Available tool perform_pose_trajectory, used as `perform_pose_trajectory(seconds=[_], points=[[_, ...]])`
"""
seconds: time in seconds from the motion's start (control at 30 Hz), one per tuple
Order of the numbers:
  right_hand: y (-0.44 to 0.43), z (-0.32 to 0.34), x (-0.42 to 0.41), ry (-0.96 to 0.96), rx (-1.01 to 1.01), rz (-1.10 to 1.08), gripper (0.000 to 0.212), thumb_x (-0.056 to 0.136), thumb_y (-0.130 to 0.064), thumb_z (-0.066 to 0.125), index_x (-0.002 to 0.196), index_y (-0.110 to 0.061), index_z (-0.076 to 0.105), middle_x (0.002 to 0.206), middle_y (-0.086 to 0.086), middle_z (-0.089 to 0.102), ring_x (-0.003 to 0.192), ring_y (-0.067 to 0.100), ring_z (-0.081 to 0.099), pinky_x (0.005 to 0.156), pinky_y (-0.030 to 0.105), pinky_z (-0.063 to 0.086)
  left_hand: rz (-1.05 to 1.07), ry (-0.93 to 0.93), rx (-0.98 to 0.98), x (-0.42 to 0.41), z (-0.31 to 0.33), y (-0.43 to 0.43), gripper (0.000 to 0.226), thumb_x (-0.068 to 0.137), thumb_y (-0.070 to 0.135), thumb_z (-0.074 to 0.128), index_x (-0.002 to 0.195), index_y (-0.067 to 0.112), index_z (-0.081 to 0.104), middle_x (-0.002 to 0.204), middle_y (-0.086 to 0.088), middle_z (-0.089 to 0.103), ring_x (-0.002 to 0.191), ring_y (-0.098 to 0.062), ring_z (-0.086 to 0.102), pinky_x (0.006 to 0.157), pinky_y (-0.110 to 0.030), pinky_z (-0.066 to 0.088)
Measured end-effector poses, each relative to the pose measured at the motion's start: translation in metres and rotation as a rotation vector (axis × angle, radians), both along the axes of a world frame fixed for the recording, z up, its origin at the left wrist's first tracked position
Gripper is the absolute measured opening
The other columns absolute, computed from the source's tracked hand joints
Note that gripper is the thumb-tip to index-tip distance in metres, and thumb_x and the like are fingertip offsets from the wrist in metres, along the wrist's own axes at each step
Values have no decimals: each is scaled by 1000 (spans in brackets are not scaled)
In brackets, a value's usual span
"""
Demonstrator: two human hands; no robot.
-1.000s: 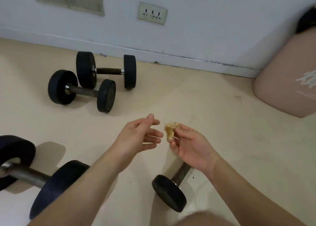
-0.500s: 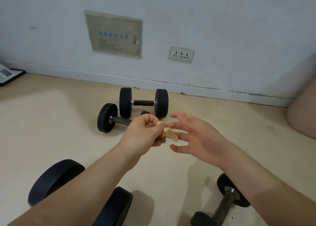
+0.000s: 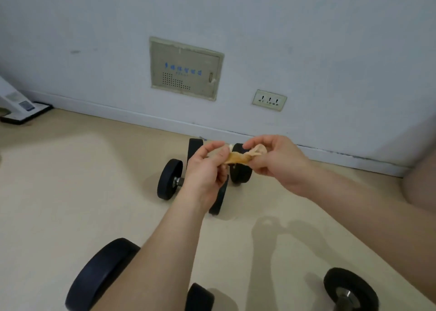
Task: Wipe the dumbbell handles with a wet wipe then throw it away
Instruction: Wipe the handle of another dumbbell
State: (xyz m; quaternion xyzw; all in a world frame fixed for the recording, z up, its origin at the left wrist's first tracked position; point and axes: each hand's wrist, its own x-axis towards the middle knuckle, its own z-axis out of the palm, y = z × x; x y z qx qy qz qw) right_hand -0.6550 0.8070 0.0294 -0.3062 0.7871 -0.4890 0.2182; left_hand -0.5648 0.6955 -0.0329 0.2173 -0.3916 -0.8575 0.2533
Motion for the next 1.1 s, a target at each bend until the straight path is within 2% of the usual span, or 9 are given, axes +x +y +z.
perform_pose_trajectory(seconds=[0.13,0.27,0.43,0.63,0.8,0.87,0.93,1.0,1.1], points=[[8,-4,-26,-344,-75,-110,20,82,14,55,84,-2,68,77,13,64,72,20,62,61,25,53,-43,-92,-66,0,-29,-5,15,90,17,63,102,13,72,68,-1,59,58,-10,51,61,-22,45],[20,-37,-46,-597,-218,-188,19,88,2,52,83,-6,69,81,12,64,79,24,64,64,30,54,-187,-245,-289,0,-47,-6,17,85,16,66,100,12,73,91,-7,74,90,-21,70,84,-32,54],[18,-76,-49,-924,-303,-139,24,97,-23,43,82,-12,58,94,14,70,88,30,69,66,35,56,-182,-401,-565,5,-54,-12,12,79,13,74,90,14,73,78,-2,73,77,-14,69,73,-27,54],[-4,-111,-47,-784,-199,-64,14,91,-17,60,93,-6,67,64,4,55,58,14,56,56,25,50,-68,-450,-432,11,-59,-12,34,96,34,51,77,13,71,76,-5,62,81,-19,58,88,-36,50],[-6,-122,-56,-568,-150,195,16,90,-10,59,97,-10,73,93,9,73,83,22,69,65,26,52,55,-614,-526,-2,-62,-1,49,89,50,55,49,22,63,53,6,52,63,-19,48,66,-24,42],[-3,-127,-62,-600,-139,330,19,90,-16,60,104,-17,72,100,7,72,93,21,68,72,28,54,12,-575,-487,-9,-67,5,43,86,52,58,67,16,73,59,-2,62,72,-29,59,77,-30,49],[-1,-133,-66,-601,-100,446,27,81,-22,67,108,-23,70,101,3,71,95,19,67,78,30,55,-21,-529,-413,-16,-71,11,41,85,45,60,87,7,74,72,-7,68,72,-21,63,70,-28,51],[-3,-139,-66,-574,-89,454,30,77,-20,72,106,-26,70,99,1,71,93,18,66,79,30,55,-28,-495,-342,-20,-74,12,31,85,33,62,93,6,74,82,-8,71,73,-16,65,65,-23,50],[-11,-149,-68,-583,-109,392,23,80,-7,69,99,-19,72,88,3,73,81,17,67,74,26,55,21,-489,-292,-15,-79,11,19,87,19,62,99,10,73,94,-10,72,86,-20,67,74,-28,52]])
